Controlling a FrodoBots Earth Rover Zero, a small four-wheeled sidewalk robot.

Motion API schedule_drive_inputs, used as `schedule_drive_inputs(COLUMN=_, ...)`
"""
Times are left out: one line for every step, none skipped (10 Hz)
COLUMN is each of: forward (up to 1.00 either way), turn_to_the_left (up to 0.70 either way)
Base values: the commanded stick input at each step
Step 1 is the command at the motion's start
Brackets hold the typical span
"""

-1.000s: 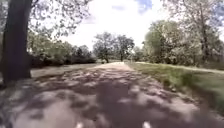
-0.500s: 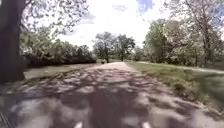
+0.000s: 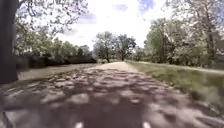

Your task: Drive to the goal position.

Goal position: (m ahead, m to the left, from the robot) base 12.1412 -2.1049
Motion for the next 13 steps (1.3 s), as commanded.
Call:
schedule_drive_inputs(forward=1.0, turn_to_the_left=0.0)
schedule_drive_inputs(forward=1.0, turn_to_the_left=0.0)
schedule_drive_inputs(forward=1.0, turn_to_the_left=0.0)
schedule_drive_inputs(forward=1.0, turn_to_the_left=0.0)
schedule_drive_inputs(forward=1.0, turn_to_the_left=0.0)
schedule_drive_inputs(forward=1.0, turn_to_the_left=0.0)
schedule_drive_inputs(forward=1.0, turn_to_the_left=0.0)
schedule_drive_inputs(forward=1.0, turn_to_the_left=0.0)
schedule_drive_inputs(forward=1.0, turn_to_the_left=0.0)
schedule_drive_inputs(forward=1.0, turn_to_the_left=0.0)
schedule_drive_inputs(forward=1.0, turn_to_the_left=0.0)
schedule_drive_inputs(forward=1.0, turn_to_the_left=0.0)
schedule_drive_inputs(forward=1.0, turn_to_the_left=0.0)
